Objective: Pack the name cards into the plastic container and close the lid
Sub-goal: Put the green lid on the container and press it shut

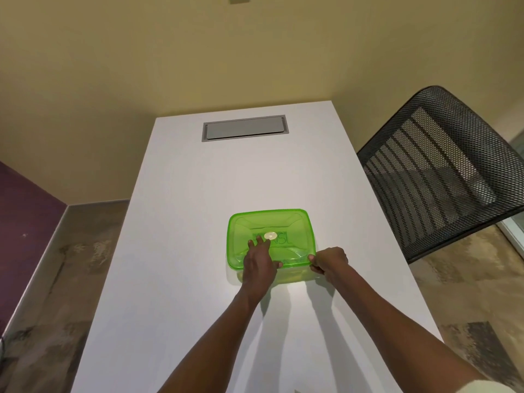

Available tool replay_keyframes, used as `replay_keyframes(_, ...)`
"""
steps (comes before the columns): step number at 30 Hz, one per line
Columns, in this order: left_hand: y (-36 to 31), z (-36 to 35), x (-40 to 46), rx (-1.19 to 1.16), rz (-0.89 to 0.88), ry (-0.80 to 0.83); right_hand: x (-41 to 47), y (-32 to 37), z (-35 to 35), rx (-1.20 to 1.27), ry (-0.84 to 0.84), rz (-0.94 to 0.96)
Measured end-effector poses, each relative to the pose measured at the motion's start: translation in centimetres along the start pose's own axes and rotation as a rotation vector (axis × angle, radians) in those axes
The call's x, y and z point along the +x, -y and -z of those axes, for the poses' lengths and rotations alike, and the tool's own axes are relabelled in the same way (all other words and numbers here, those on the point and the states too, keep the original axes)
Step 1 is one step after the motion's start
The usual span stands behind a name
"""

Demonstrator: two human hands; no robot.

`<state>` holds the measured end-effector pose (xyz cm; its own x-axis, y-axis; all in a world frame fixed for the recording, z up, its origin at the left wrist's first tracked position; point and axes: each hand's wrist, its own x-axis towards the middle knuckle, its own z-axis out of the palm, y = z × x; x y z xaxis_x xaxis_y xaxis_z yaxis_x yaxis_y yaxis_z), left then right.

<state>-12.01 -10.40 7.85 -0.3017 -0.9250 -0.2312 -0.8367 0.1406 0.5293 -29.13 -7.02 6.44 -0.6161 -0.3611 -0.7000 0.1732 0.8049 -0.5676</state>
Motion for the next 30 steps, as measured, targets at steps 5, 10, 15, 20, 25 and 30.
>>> replay_keyframes(5, -0.4, 0.3, 0.2, 0.008, 0.0, 0.019, 0.4, 0.0, 0.0, -0.066, 0.018, 0.006)
replay_keyframes(10, -0.3, 0.5, 0.0, 0.021, -0.007, 0.015, -0.1, 0.2, 0.4, 0.024, 0.061, 0.018)
replay_keyframes(15, 0.2, 1.0, -0.1, 0.092, -0.062, -0.037, -0.7, 0.7, 0.7, -0.285, 0.041, 0.156)
replay_keyframes(20, 0.9, 1.9, 1.7, 0.143, -0.171, -0.205, -1.9, 1.4, 0.3, -0.333, -0.127, 0.634)
replay_keyframes(25, 2.6, 2.2, 4.5, 0.222, -0.246, -0.206, -1.5, 2.7, -1.5, -0.554, -0.074, 0.947)
replay_keyframes(30, 4.6, 2.0, 6.0, 0.355, -0.268, -0.119, -0.1, 2.9, -3.5, -0.814, -0.088, 1.096)
